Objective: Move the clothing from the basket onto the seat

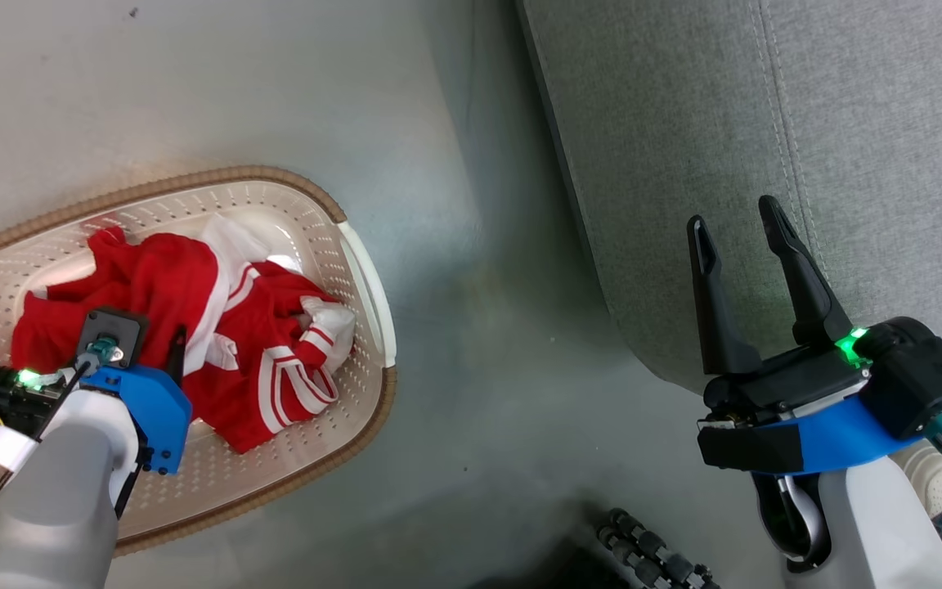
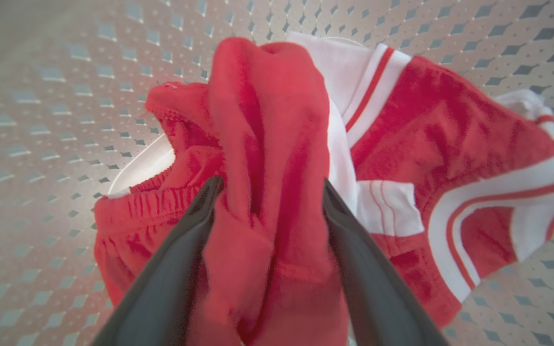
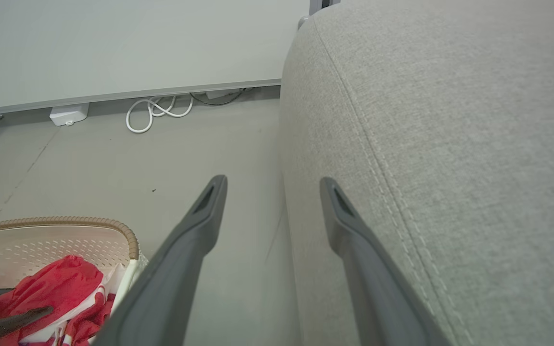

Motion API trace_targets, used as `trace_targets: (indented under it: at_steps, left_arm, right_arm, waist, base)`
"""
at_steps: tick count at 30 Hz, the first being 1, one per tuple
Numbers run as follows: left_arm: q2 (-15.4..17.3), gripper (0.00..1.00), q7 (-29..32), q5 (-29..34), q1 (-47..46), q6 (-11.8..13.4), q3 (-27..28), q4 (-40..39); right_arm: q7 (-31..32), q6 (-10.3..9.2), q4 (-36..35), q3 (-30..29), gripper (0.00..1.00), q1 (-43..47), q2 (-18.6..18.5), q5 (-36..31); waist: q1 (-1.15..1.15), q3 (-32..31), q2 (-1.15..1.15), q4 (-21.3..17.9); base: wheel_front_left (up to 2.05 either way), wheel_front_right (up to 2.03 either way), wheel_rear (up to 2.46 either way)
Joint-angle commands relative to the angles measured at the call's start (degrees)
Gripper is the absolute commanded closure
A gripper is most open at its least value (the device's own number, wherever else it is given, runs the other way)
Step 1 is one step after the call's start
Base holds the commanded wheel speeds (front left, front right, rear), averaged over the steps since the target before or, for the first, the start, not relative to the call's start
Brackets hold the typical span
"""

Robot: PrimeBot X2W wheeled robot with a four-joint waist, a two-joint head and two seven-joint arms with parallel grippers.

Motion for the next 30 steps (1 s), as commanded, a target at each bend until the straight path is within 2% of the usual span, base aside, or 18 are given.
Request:
trace_targets:
  at_steps: [1, 5, 6, 7, 22, 26, 30]
  left_arm:
    - [0.2, 0.00, 0.8, 0.2, -1.5, 0.5, -0.2, 0.9]
    - [-0.4, 0.02, 3.0, 0.2, -2.7, 0.3, -1.0, 3.0]
    - [-0.4, 0.84, 3.2, 0.2, -3.1, 0.2, -1.1, 3.3]
    - [-0.6, 1.00, 3.5, 0.1, -3.1, 0.1, -1.3, 3.6]
    - [-1.5, 1.00, 3.3, -3.1, -3.4, -0.6, -2.9, 5.0]
    - [-3.5, 1.00, 2.6, -5.3, -1.4, -0.6, -3.4, 4.9]
    - [-6.3, 1.00, 3.1, -7.9, 1.3, -0.6, -5.6, 3.7]
  right_arm:
    - [-0.2, 0.03, -0.5, 0.3, 0.00, -0.8, 0.0, 0.7]
    - [-0.2, 0.03, -0.6, 0.8, 0.00, -1.2, 0.0, 0.9]
    - [-0.2, 0.03, -0.5, 0.9, 0.00, -1.2, 0.0, 1.0]
    - [-0.2, 0.03, -0.4, 1.0, 0.00, -1.3, 0.0, 1.1]
    - [-0.2, 0.03, 1.0, 1.5, 0.00, -2.2, 0.0, 1.4]
    - [-0.2, 0.03, 2.1, 1.6, 0.00, -2.5, 0.0, 0.6]
    - [-0.2, 0.03, 4.1, 1.6, 0.00, -2.2, 0.0, -0.9]
  waist:
    - [-0.01, 1.1, 0.00, -0.4]
    - [-0.01, 1.8, 0.00, -0.6]
    - [-0.01, 1.8, 0.00, -0.7]
    - [-0.01, 1.8, 0.00, -0.7]
    - [-0.01, -0.2, 0.00, 0.1]
    - [-0.01, -4.2, 0.00, 1.7]
    - [-0.01, -11.0, 0.00, 4.2]
  base:
    - [0.00, 0.00, 0.00]
    - [0.00, 0.00, 0.00]
    - [0.00, 0.00, 0.00]
    - [0.00, 0.00, 0.00]
    - [0.00, 0.00, 0.00]
    - [0.00, 0.00, 0.00]
    - [0.00, 0.00, 0.00]
